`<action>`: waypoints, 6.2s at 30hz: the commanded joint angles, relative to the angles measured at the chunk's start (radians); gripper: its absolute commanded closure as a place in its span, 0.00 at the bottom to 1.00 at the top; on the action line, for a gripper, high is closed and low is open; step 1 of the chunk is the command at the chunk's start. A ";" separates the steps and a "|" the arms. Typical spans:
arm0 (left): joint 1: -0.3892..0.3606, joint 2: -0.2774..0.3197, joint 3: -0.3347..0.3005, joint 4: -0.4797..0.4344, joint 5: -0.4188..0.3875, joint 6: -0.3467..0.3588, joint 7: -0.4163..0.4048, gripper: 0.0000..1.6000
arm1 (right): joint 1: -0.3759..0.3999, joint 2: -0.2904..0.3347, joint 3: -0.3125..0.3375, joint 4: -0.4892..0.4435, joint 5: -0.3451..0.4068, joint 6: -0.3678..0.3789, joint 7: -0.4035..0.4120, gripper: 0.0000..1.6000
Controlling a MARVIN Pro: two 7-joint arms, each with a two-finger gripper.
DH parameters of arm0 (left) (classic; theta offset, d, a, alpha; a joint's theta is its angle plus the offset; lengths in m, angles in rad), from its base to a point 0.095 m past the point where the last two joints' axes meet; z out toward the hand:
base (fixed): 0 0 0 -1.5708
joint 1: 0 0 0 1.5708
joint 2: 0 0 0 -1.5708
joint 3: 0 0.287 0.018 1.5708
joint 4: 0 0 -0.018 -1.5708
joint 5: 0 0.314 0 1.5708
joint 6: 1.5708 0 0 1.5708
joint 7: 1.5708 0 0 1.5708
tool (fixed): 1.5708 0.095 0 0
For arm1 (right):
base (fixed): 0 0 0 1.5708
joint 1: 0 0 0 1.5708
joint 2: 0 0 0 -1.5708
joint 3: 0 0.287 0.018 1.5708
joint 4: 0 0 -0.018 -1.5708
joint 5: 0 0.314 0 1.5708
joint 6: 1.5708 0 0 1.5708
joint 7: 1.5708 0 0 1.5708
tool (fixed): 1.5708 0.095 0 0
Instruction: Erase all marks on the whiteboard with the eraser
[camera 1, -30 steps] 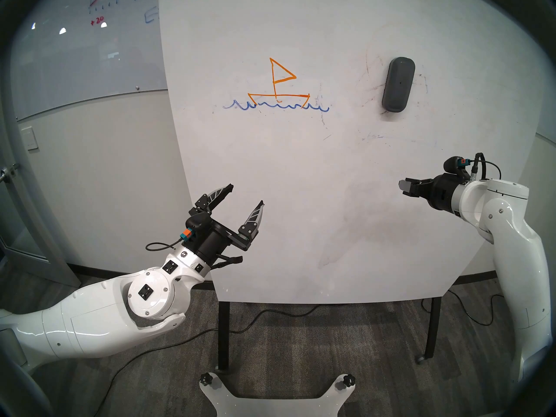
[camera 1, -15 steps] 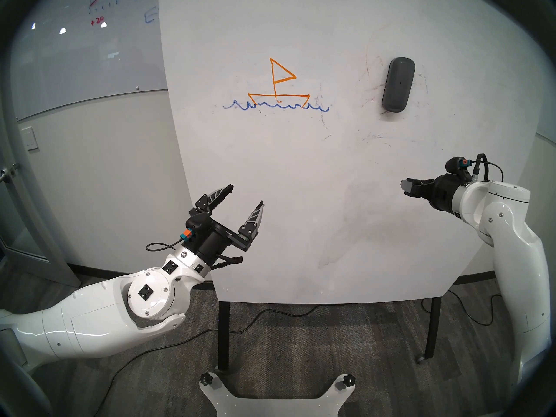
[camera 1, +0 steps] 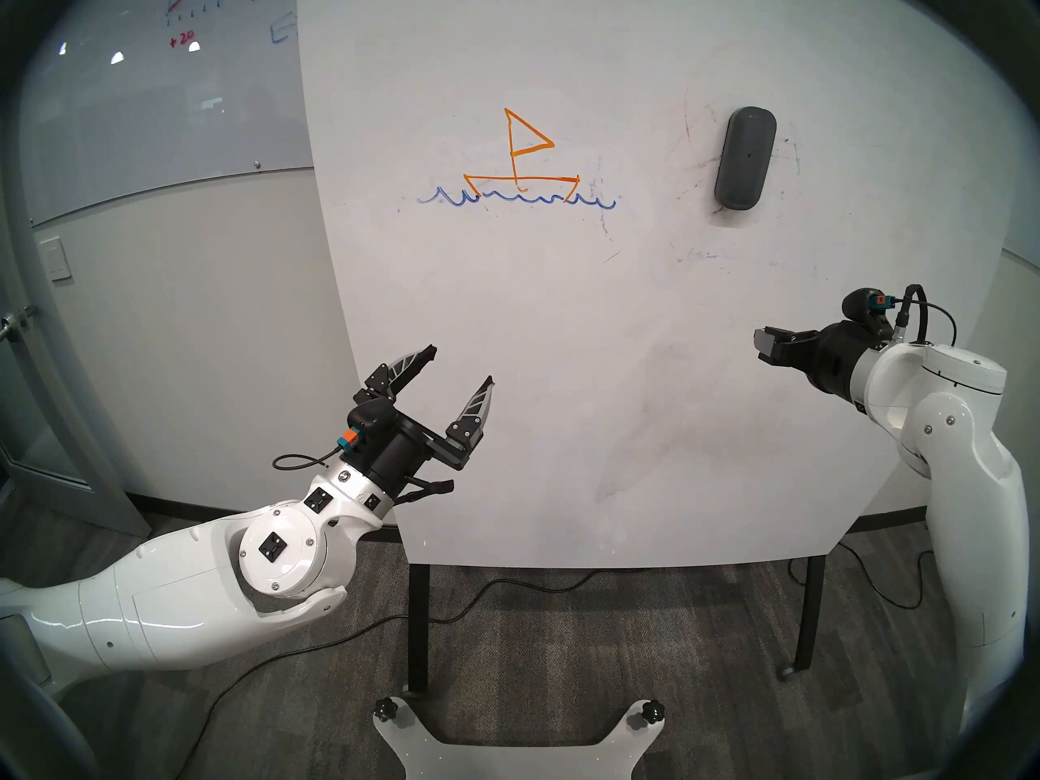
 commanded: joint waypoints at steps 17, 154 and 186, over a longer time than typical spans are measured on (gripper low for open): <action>-0.009 0.001 -0.009 -0.008 0.000 -0.004 0.003 0.00 | 0.099 -0.028 -0.082 -0.094 -0.054 -0.039 -0.072 0.00; -0.014 0.003 -0.003 -0.008 -0.001 -0.005 0.007 0.00 | 0.618 -0.146 -0.430 0.157 -0.265 -0.161 -0.165 0.00; -0.016 0.004 -0.001 -0.008 -0.001 -0.005 0.007 0.00 | 0.678 -0.180 -0.453 0.199 -0.283 -0.117 -0.167 0.00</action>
